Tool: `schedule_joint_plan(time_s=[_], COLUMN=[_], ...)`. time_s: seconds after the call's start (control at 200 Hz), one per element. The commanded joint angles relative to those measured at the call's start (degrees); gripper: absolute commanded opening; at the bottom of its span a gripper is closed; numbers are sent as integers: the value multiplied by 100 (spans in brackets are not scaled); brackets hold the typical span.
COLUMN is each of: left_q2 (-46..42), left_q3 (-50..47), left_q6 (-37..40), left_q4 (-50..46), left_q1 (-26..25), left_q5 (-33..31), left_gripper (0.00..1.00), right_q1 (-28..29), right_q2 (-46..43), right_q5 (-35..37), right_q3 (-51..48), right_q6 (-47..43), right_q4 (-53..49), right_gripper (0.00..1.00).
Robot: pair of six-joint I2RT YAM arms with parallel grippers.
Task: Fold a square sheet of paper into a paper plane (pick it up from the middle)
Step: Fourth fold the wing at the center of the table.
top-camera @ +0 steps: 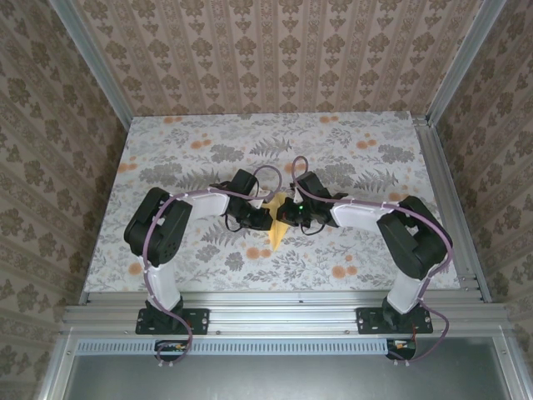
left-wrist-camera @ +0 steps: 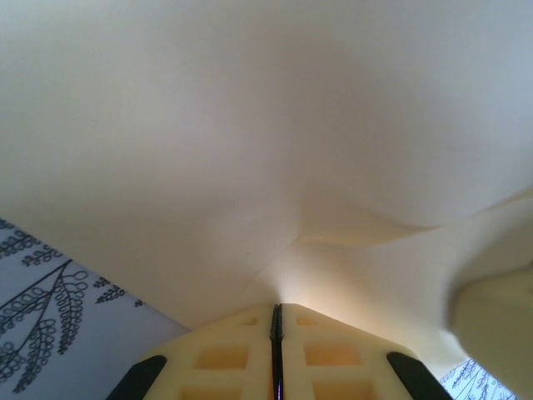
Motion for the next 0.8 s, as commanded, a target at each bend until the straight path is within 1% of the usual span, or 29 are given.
schedule_joint_plan(time_s=[0.0,0.795], left_q2=[124,-184], left_q3=[-286,-567], left_q6=[99,4], left_q4=[-549,13], left_q1=[69,148], left_q5=[-387,138], left_gripper=[9,9], right_q1=[17,-9], right_q2=[241,706], right_q5=[-181,-261], right_q3=[99,304], right_q6=[139,217], right_q4=[202,398], right_gripper=[3,2])
